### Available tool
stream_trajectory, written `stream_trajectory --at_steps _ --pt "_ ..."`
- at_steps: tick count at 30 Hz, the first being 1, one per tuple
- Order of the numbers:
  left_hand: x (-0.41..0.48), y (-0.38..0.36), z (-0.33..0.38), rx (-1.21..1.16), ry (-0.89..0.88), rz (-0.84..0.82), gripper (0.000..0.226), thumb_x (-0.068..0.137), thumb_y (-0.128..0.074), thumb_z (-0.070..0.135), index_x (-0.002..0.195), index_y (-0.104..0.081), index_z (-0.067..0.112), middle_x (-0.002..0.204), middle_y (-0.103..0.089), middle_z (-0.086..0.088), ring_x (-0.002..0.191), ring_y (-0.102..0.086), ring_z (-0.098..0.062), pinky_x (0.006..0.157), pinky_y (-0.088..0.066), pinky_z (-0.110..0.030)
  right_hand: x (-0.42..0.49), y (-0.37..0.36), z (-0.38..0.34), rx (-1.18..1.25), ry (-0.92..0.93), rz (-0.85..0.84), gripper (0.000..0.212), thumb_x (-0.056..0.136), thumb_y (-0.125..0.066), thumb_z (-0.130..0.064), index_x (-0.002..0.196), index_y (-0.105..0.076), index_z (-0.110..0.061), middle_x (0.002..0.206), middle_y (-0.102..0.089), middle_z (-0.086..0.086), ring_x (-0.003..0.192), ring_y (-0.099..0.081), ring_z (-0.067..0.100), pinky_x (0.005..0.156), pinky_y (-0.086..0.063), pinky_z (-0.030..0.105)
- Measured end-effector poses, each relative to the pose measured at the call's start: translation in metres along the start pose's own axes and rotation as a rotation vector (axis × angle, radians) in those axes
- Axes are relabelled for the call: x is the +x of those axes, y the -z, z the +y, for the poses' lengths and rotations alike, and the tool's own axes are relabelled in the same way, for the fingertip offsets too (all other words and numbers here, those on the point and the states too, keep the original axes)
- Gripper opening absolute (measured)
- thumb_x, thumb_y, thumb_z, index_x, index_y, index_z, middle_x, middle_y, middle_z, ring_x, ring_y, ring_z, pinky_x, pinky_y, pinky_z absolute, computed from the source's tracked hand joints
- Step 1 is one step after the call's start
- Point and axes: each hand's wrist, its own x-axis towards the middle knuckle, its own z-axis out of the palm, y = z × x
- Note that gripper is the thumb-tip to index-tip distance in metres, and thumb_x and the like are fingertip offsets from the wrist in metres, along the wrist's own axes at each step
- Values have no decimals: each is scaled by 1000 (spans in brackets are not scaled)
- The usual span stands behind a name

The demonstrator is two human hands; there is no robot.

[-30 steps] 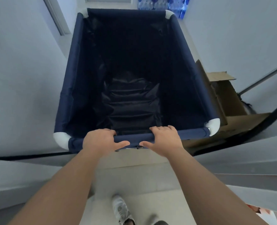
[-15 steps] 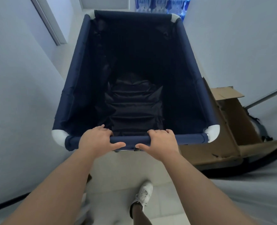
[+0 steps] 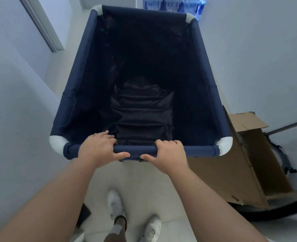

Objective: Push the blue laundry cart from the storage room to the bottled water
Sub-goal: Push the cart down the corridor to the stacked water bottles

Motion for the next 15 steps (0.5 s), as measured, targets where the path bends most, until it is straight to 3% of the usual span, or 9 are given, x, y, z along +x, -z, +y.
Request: stream_trajectory --at_steps 10,13,15 --pt "116 38 -46 75 -125 -15 111 62 -3 103 114 -71 33 137 -62 15 146 -37 -12 110 -39 -38 103 23 0 18 -109 -2 67 75 -30 -91 84 -50 -27 73 -54 -12 71 -51 15 82 -38 36" --pt "149 52 -58 91 -165 -2 104 64 -5 102 104 -71 32 115 -67 16 136 -47 -13 107 -40 -39 130 29 -2 25 -154 -1 69 75 -27 -91 85 -51 -28 76 -56 -11 74 -52 15 89 -38 38" --pt "169 61 -67 94 -168 13 95 66 -11 102 96 -69 33 98 -64 17 120 -56 -12 96 -44 -37 146 32 -3 37 -183 3 70 75 -25 -91 88 -52 -28 81 -59 -11 82 -55 16 99 -35 42"
